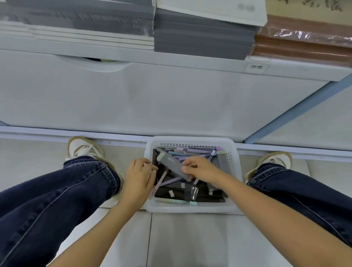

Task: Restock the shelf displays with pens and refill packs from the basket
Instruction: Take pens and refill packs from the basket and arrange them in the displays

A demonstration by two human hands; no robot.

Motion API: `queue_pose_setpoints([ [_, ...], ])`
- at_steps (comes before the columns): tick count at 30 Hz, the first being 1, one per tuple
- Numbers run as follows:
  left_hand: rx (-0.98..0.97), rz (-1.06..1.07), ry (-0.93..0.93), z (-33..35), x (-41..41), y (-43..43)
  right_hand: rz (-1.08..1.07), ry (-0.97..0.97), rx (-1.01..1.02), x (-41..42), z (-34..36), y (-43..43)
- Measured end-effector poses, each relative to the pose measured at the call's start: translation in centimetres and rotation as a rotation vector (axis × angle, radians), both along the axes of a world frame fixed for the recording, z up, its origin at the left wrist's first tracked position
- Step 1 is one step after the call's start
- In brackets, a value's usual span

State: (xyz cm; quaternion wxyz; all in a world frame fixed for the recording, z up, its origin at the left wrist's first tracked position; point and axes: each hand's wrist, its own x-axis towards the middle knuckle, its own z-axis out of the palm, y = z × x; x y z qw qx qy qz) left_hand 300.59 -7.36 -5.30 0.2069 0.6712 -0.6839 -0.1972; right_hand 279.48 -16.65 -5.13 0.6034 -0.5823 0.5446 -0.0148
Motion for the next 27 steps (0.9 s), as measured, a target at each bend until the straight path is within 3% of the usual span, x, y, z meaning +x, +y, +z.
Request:
queue_pose_setpoints([
  [2,0.165,0.133,0.283,0.9,-1.0,-0.8,-0.066,-0.114,0.073,-0.8,1.3,-0.5],
  [5,0.567,0.366,1.031,2.1,-3.0,-2.1,0.064,-0.155,0.038,-0.5,2.2,-0.2],
  [7,0.559,0.43,1.268,2.2,-3.6,-2.3,0.15,-0.181,0.039,0.2,2.0,0.3],
  [9,0.485,0.464,1.245,2.1,-2.9,-2.3,0.162,-0.114,-0.062,0.2,1.2,0.5],
  [12,0.458,0.519,1.098,1.0,-1.2,-1.8,0.191,0.204,-0.264,-1.1,-0.5,1.2],
  [17,0.534,0.504,0.964,0.0,-0.4,-1.3,0.507,0.43,-0.288,-0.8,-2.8,4.0],
  [20,0.539,0.442,0.939,0.1,-0.4,-1.3,0.473,0.416,-0.319,-0.1,-3.2,4.2],
  [27,0.564,0.389,0.899,0.2,-0.3,-1.4,0.218,0.163,-0.175,-1.7,-1.5,1.9],
])
